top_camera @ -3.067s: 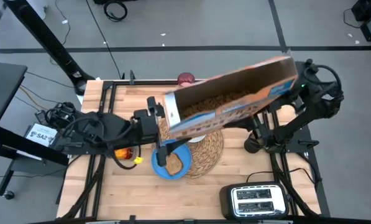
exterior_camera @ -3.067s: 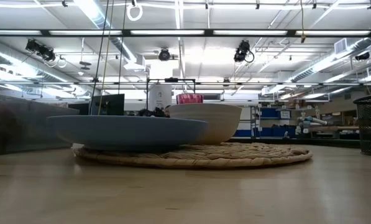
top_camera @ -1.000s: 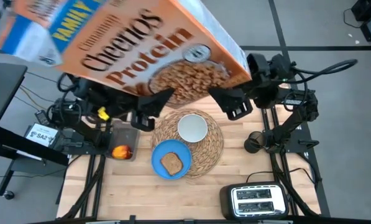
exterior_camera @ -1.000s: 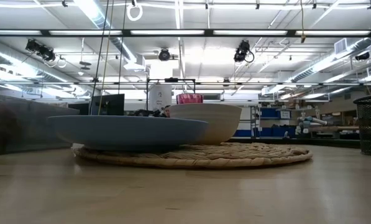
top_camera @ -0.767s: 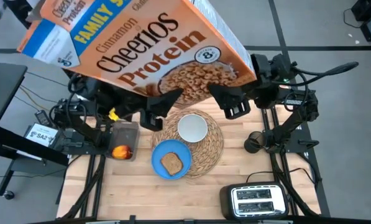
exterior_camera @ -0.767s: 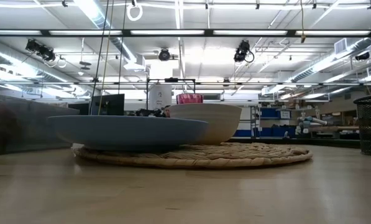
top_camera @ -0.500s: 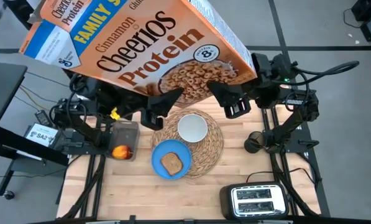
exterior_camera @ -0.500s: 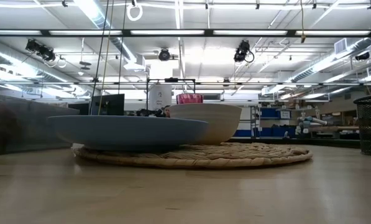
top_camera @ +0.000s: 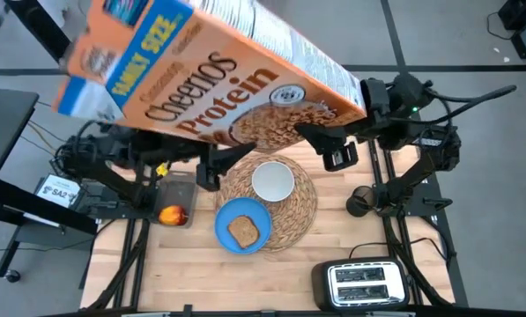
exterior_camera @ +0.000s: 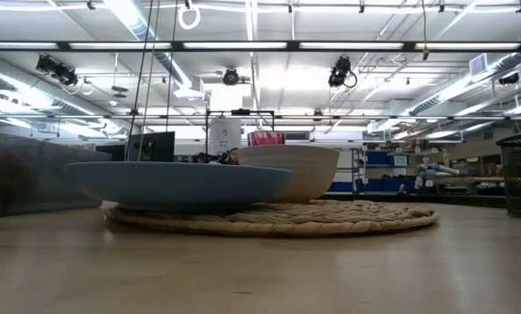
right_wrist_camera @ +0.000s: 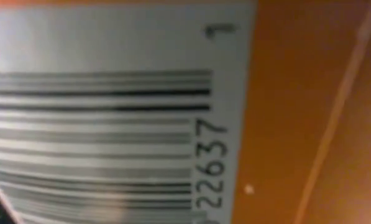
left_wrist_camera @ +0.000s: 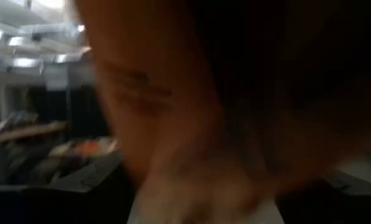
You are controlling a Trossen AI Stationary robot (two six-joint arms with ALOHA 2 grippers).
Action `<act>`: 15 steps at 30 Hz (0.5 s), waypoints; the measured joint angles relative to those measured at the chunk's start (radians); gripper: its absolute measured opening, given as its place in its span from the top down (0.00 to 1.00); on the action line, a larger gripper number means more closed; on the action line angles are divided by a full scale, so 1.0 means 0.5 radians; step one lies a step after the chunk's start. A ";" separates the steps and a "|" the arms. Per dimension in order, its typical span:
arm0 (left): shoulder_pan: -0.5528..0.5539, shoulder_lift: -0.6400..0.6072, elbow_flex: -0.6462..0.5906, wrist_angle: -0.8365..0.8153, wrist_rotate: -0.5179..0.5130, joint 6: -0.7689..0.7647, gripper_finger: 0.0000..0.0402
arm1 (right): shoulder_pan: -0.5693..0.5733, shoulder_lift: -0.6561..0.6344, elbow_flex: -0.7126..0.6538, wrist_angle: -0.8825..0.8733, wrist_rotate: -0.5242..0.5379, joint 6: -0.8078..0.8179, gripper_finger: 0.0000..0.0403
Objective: Arrange a breakfast setting
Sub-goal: Pour the cereal from the cereal box into the bowl
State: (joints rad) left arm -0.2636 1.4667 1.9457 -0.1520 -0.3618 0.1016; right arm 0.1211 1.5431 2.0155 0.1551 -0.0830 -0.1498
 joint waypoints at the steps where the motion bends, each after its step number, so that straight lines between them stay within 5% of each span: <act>1: -0.029 -0.023 0.000 -0.112 -0.069 -0.017 0.22 | 0.000 -0.019 0.000 -0.055 0.000 -0.010 0.30; 7: -0.145 -0.135 -0.003 -0.695 -0.394 -0.189 0.22 | -0.006 -0.123 0.006 -0.210 0.078 -0.035 0.32; 15: -0.144 -0.246 -0.002 -1.199 -0.428 -0.517 0.21 | -0.002 -0.178 -0.012 -0.378 0.022 -0.024 0.32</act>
State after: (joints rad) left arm -0.3356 1.3438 1.9446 -0.7517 -0.5760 -0.1567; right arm 0.1200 1.4544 2.0095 -0.0341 -0.0719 -0.1616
